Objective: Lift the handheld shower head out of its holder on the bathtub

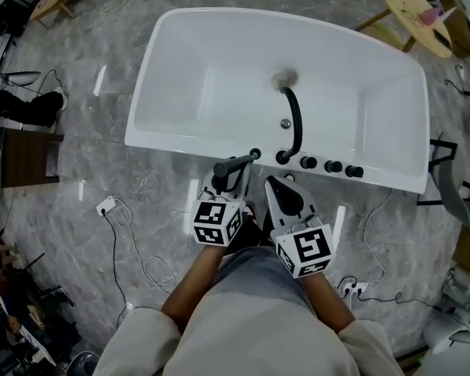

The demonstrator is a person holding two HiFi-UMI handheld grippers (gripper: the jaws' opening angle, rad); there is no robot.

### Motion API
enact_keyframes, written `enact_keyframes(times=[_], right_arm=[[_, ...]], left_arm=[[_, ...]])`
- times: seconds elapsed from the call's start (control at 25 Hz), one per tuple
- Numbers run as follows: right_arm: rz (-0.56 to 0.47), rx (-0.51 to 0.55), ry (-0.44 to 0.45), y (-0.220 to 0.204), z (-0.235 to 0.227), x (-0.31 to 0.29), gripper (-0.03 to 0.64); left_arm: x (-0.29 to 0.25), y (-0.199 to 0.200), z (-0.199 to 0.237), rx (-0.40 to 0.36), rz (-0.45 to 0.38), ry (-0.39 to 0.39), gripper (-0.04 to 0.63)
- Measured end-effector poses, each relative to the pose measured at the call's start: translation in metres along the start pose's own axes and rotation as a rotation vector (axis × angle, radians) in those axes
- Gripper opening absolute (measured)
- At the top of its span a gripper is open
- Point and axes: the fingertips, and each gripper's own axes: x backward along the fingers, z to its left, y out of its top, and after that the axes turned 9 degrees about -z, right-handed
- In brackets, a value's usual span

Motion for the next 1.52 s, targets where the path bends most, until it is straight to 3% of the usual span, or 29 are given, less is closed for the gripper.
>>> enact_keyframes(times=[0.8, 1.52], right_arm=[[-0.159, 0.054, -0.035, 0.055, 0.036, 0.027, 0.020], [-0.206, 0.096, -0.046, 0.064, 0.058, 0.041, 0.018]], left_arm=[[0.050, 0.074, -0.024, -0.044, -0.131, -0.077, 0.140], [0.082, 0.100, -0.036, -0.052, -0.211, -0.106, 0.138]])
